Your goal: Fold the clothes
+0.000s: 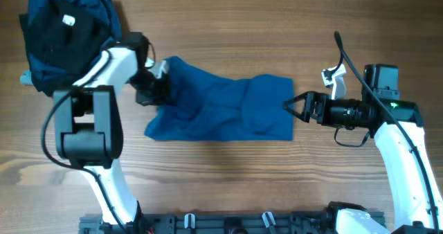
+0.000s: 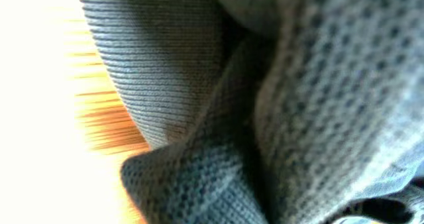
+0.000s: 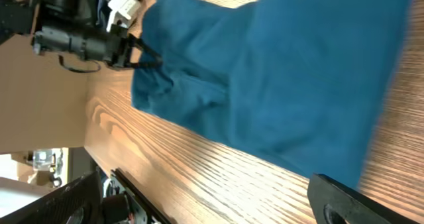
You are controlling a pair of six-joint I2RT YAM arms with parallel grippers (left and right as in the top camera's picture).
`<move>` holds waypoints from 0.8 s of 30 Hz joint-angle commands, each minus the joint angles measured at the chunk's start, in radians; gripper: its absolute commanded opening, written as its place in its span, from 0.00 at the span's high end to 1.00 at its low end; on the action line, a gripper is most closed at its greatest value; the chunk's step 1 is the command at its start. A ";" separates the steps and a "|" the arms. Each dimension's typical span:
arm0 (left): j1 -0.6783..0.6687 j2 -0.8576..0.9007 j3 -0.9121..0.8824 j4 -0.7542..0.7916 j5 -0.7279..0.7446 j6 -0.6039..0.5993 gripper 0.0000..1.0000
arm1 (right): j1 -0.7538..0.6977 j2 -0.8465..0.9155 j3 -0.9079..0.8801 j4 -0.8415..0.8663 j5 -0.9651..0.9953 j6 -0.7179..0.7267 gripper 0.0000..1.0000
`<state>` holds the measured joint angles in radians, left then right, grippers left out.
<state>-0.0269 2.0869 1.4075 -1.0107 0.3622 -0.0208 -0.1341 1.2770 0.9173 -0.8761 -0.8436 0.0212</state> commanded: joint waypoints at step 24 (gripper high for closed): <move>-0.417 -0.182 0.306 -0.133 -0.087 -0.355 0.92 | 0.004 -0.013 0.006 0.000 0.287 0.042 0.01</move>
<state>-0.3981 1.9224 1.6955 -1.1694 0.2695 -0.3035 -0.1337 1.2770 0.9173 -0.8757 -0.5777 0.0521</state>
